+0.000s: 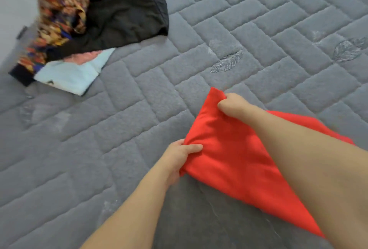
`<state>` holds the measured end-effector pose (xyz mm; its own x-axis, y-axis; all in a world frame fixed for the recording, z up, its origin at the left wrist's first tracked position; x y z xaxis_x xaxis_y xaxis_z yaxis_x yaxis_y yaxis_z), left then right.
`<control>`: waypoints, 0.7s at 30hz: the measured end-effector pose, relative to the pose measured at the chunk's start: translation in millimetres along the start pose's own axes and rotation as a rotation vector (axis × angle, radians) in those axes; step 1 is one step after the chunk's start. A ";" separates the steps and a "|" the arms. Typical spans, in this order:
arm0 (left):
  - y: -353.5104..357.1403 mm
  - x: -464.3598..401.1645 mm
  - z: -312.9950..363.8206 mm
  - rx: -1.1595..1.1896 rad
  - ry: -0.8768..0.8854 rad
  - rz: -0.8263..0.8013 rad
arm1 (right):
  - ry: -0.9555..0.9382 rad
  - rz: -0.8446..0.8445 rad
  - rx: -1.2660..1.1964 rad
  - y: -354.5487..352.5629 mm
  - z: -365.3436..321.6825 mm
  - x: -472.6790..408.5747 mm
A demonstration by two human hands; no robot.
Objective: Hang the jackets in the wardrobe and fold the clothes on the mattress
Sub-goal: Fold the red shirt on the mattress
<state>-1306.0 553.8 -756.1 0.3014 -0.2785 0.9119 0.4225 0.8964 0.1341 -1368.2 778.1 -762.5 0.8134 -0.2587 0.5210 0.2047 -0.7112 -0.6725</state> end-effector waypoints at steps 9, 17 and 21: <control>-194.8 202.0 146.5 0.033 0.394 0.164 | -0.302 0.160 -0.968 -46.4 -290.8 52.1; -151.9 260.1 122.7 -0.188 0.327 0.139 | -0.309 0.209 -0.955 -78.0 -270.5 120.2; -83.3 199.7 42.8 -0.214 0.213 0.089 | -0.228 0.279 -0.909 -50.6 -157.1 141.2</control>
<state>-1317.6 438.3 -568.6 0.5078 -0.2883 0.8118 0.5500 0.8338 -0.0478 -1349.2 674.9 -572.4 0.8742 -0.4293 0.2268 -0.4309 -0.9013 -0.0449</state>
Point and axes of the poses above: each hand's wrist, its own x-axis away from the middle knuckle, its own y-axis out of the palm, z = x × y, the point moved 5 cm from there along -x, towards the middle knuckle, and after that the axes turned 8 degrees about -y, right-handed, at the moved point
